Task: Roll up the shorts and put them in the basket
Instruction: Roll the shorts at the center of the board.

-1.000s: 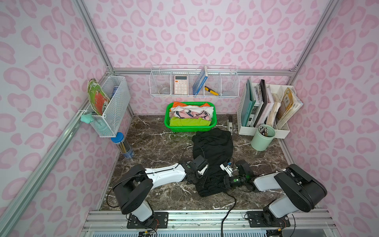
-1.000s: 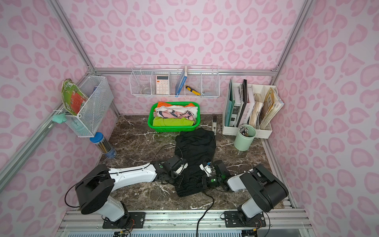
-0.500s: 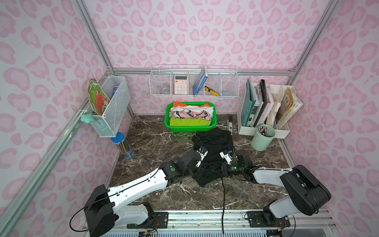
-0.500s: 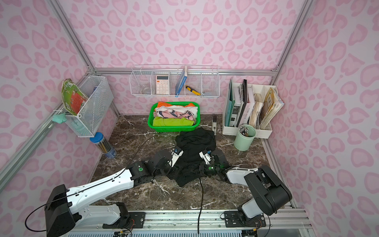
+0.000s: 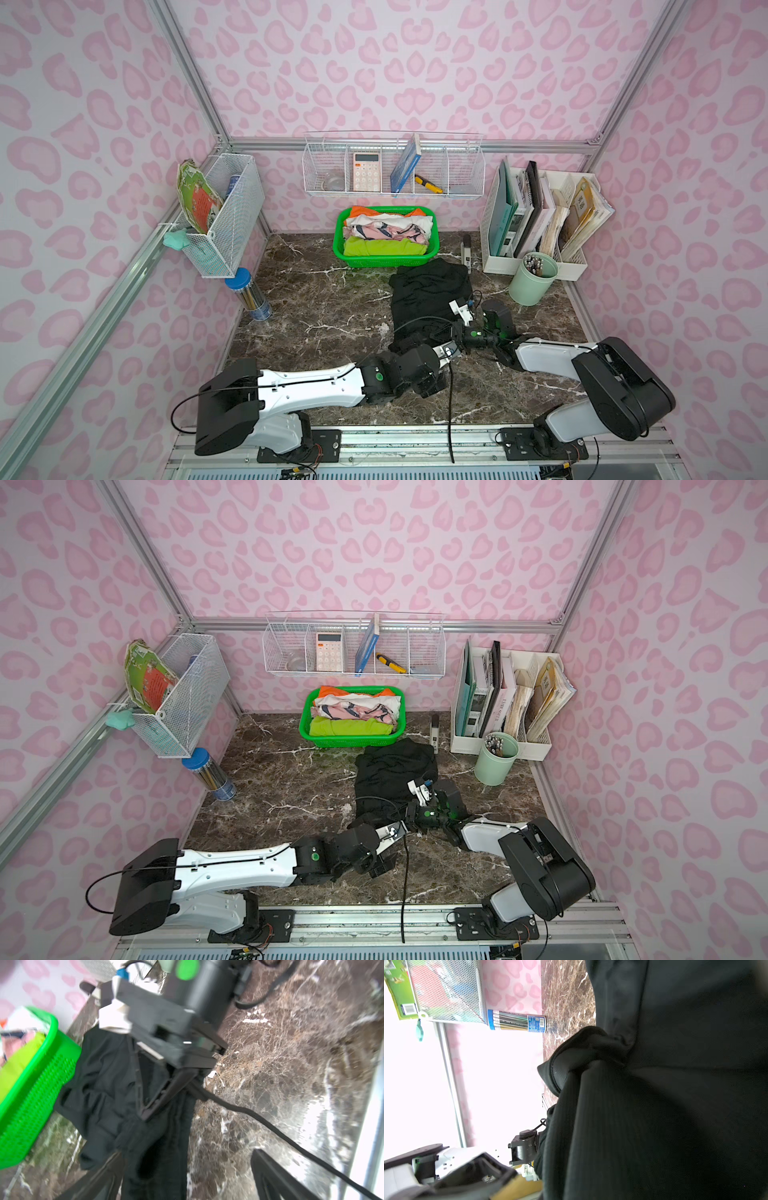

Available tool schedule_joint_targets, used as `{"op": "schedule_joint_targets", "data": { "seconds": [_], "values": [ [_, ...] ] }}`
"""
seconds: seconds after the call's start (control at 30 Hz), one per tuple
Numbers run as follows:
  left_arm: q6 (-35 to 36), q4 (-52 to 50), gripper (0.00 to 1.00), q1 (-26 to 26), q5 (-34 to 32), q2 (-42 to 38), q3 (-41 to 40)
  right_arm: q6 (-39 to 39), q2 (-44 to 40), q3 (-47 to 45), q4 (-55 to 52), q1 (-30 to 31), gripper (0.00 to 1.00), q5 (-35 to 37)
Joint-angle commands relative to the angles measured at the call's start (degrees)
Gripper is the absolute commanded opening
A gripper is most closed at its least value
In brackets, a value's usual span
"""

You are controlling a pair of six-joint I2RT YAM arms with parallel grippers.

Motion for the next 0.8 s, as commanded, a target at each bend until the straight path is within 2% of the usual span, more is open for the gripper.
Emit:
{"op": "schedule_joint_targets", "data": {
  "seconds": [0.0, 0.17, 0.27, 0.53, 0.77],
  "values": [
    [6.39, 10.24, 0.99, -0.89, -7.88, 3.12, -1.14, 0.91, -0.27, -0.5, 2.97, -0.31, 0.0, -0.24],
    [10.87, 19.53, 0.99, -0.94, -13.42, 5.05, -4.45, 1.23, -1.07, -1.57, 3.9, -1.03, 0.0, -0.91],
    [13.0, 20.73, 0.99, -0.95, -14.24, 6.24, -4.82, 0.92, -1.13, -1.78, 3.74, -1.27, 0.0, -1.33],
    [13.56, 24.48, 0.98, -0.72, -16.43, 10.37, -5.79, 1.42, -1.04, -2.83, 5.32, -1.43, 0.0, -2.32],
    [11.64, 24.42, 0.94, 1.43, -15.9, 10.35, -6.86, 1.53, -1.31, -3.54, 5.64, -2.0, 0.0, -3.51]
  ]
}}
